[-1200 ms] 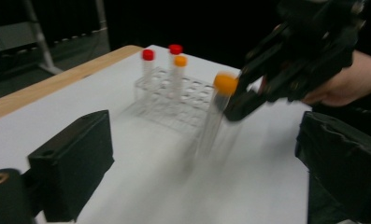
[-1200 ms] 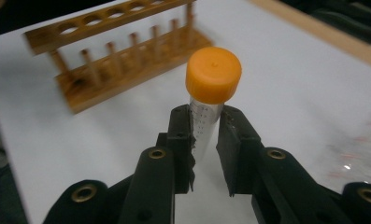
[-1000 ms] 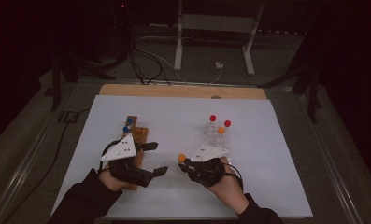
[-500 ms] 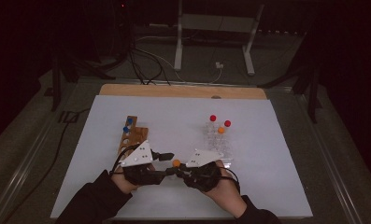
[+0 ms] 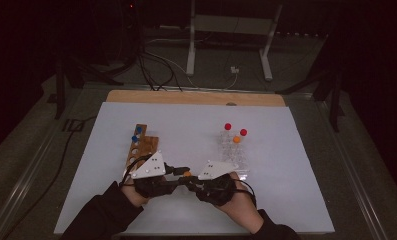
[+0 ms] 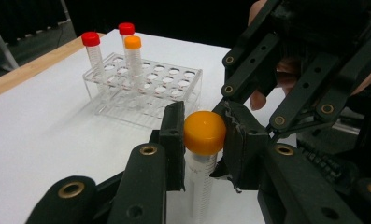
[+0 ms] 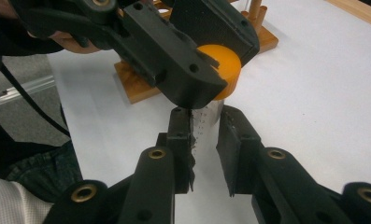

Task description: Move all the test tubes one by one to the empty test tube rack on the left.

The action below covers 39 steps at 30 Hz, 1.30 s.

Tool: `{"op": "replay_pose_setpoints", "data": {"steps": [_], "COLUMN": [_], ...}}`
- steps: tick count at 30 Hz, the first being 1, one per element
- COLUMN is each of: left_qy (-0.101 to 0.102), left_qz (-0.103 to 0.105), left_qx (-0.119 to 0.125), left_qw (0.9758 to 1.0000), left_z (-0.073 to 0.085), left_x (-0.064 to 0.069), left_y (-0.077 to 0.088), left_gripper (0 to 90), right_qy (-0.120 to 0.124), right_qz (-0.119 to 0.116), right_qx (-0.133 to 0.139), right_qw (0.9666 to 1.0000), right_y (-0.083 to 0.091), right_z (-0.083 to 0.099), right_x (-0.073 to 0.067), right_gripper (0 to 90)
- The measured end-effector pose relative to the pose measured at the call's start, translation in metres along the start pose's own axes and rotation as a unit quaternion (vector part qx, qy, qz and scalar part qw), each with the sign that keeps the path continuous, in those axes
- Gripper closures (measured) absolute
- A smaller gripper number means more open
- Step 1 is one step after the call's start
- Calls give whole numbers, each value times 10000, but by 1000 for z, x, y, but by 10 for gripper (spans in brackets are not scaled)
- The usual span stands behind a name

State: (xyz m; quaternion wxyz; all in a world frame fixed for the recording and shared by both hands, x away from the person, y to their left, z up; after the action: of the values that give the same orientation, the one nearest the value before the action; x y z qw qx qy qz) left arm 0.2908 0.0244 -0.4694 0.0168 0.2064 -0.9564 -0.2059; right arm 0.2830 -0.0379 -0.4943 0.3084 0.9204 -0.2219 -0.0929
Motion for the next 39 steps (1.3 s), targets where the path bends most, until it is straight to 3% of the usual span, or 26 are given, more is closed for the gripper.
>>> {"op": "replay_pose_setpoints", "data": {"steps": [2, 4, 9, 13, 18, 23, 31, 39], "left_qy": [29, -10, 79, 97, 142, 231, 360, 525], "left_qz": [-12, -92, -400, -680, -1025, -1393, -1897, -2348], "left_qx": [33, 12, 147, 254, 365, 505, 497, 433], "left_qw": [10000, 10000, 9991, 9973, 9940, 9887, 9799, 9697], "left_z": [-1, -2, -10, -17, -24, -27, -20, -6], "left_x": [-1, -5, -26, -42, -61, -79, -104, -129], "left_y": [1, 4, 21, 39, 61, 81, 98, 109], "left_gripper": [718, 718, 719, 718, 718, 718, 718, 718], "right_qy": [-18, -93, -238, -303, -310, -340, -463, -337], "right_qz": [-14, -42, -45, 30, 187, 284, 140, 268], "right_qx": [40, 132, 443, 642, 672, 748, 923, 1009], "right_qw": [10000, 9999, 9987, 9975, 9971, 9962, 9946, 9940], "right_y": [1, 3, 13, 20, 22, 23, 28, 34], "right_z": [-1, -2, -9, -15, -16, -17, -20, -23], "right_x": [0, 1, 7, 11, 15, 18, 19, 20], "right_gripper": [735, 650, 502, 416, 288, 163, 32, 0]}}
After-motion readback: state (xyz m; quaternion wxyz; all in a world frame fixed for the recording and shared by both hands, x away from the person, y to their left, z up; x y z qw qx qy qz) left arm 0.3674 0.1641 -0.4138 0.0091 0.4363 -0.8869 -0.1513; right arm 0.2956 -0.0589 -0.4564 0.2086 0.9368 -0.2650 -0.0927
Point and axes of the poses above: each handheld gripper's, and its own axes: y roughly backward along the jaws, z roughly out of its underside, x roughly to its right, the point moved 10 cm from there along -y, roughly forward along the jaws, and after that the axes turned 4 degrees about -z, right-handed, at the moved point
